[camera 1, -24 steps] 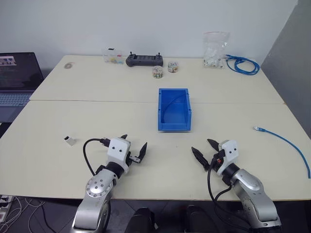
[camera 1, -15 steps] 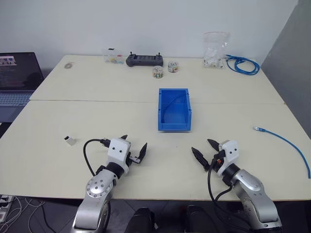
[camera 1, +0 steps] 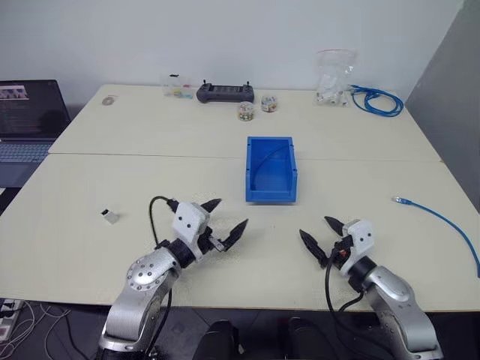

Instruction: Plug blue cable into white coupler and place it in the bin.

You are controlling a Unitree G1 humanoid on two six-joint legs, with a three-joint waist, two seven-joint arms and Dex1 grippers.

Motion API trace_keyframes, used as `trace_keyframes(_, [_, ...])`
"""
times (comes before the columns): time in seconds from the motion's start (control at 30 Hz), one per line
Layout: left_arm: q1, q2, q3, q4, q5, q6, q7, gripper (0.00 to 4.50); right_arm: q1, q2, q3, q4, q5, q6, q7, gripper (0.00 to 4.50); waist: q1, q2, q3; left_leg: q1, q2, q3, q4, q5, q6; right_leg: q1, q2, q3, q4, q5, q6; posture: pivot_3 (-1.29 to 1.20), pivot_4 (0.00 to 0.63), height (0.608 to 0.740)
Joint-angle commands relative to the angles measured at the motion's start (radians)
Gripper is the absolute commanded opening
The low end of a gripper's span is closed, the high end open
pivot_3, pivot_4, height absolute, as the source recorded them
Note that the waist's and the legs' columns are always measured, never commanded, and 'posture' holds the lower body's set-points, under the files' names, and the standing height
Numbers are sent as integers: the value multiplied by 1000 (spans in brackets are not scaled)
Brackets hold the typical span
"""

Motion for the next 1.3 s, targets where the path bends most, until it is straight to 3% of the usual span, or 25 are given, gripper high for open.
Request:
trace_keyframes(0.03, [-64,51,-62,-62,-57,45,-118,4500,41,-50,-94,-121,46,-1,12,4466,0,0,0,0,0,0,0,0,0,0,0,0,0,0,0,0,150,740])
trace_keyframes(0.3, [-237,110,-162,-15,18,73,-185,4500,81,-243,-371,-128,166,94,72,4466,-1,1,1,1,-1,-1,0,0,0,2,0,-1,0,0,0,0,150,740])
trace_keyframes(0.47, [-272,115,-191,5,44,68,-198,4500,-12,-399,-489,109,202,207,124,4466,-4,2,1,2,0,0,0,0,0,2,0,0,0,0,0,0,150,740])
trace_keyframes(0.67, [-274,104,-228,25,84,33,-201,4500,-249,-612,-421,591,115,183,262,4466,-6,3,2,1,-1,4,0,0,1,2,0,0,0,0,0,0,150,740])
trace_keyframes(0.9, [-322,72,-229,37,75,61,-192,4500,-557,-721,-279,1119,-34,69,380,4466,-6,5,3,2,-2,6,0,0,2,3,0,0,0,2,-4,0,150,740])
trace_keyframes(1.2, [-382,48,-235,21,67,125,-188,4500,-714,-749,-167,1430,-141,68,507,4466,-6,6,2,1,-2,7,1,1,1,3,-1,0,0,3,-5,0,150,740])
trace_keyframes(1.3, [-395,49,-239,14,65,143,-196,4500,-726,-748,-168,1456,-135,117,558,3929,-5,5,3,1,-2,7,1,1,1,4,-1,0,0,3,-5,0,150,740])
